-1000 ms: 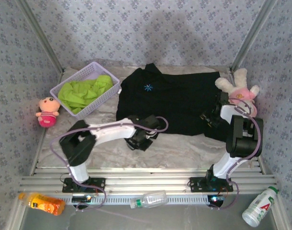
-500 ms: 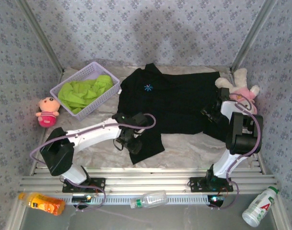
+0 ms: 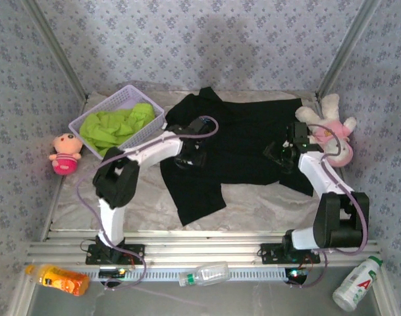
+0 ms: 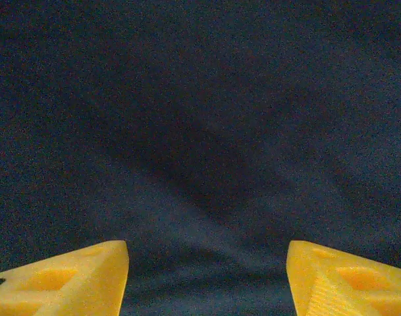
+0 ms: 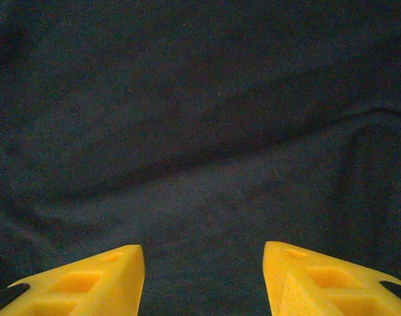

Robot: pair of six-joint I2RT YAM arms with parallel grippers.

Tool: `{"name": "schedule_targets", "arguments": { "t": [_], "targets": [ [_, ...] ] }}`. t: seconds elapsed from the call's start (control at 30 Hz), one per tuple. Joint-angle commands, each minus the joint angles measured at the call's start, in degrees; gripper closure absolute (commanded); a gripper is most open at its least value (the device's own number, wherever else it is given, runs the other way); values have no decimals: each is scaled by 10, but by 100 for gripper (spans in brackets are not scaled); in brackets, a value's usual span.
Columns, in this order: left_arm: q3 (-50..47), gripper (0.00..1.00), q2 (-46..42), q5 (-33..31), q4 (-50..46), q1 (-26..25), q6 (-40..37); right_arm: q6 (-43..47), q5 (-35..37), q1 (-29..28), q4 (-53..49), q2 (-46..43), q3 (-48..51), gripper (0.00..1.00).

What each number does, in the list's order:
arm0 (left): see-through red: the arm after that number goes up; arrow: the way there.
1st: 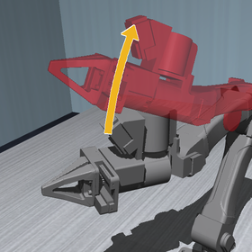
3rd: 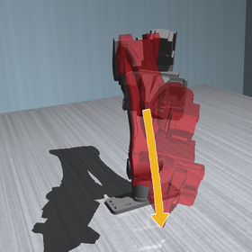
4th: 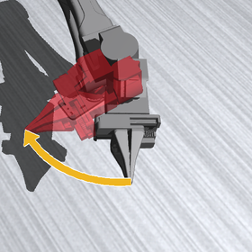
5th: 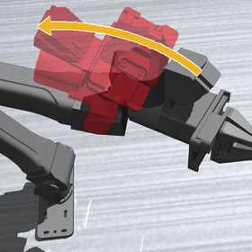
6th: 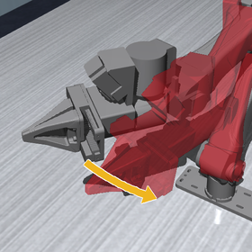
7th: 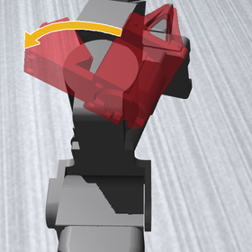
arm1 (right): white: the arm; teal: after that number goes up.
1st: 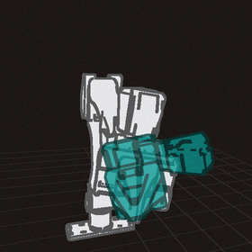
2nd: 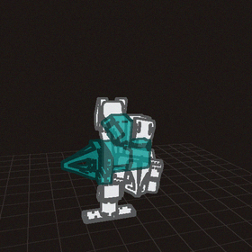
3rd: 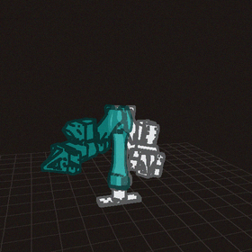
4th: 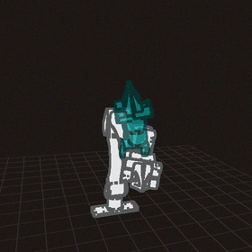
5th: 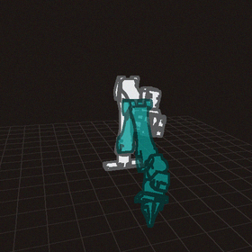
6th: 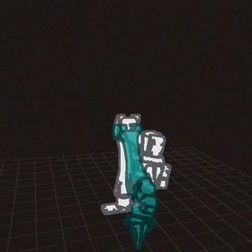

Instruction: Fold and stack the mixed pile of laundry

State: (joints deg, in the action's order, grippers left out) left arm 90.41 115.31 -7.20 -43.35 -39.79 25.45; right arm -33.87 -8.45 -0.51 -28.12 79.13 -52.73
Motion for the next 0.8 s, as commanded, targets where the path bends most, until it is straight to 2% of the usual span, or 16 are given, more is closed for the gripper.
{"name": "schedule_targets", "arguments": {
  "t": [0.0,0.23,0.43,0.6,0.7,0.77],
  "targets": [
    [59,34,40,-7,-12,49,48,22,16,13,-36,0,0,44],
    [93,33,108,25,-27,92,83,81,33,93,-58,80,-64,41],
    [124,33,162,14,-38,115,61,121,36,152,-121,101,-73,38],
    [224,33,220,-22,-91,151,0,141,-3,195,-132,94,-44,36],
    [313,32,244,-79,-143,156,-66,155,-7,198,-145,101,-51,36],
    [354,31,246,-87,-165,157,-98,157,0,195,-148,103,-58,36]
  ]
}}
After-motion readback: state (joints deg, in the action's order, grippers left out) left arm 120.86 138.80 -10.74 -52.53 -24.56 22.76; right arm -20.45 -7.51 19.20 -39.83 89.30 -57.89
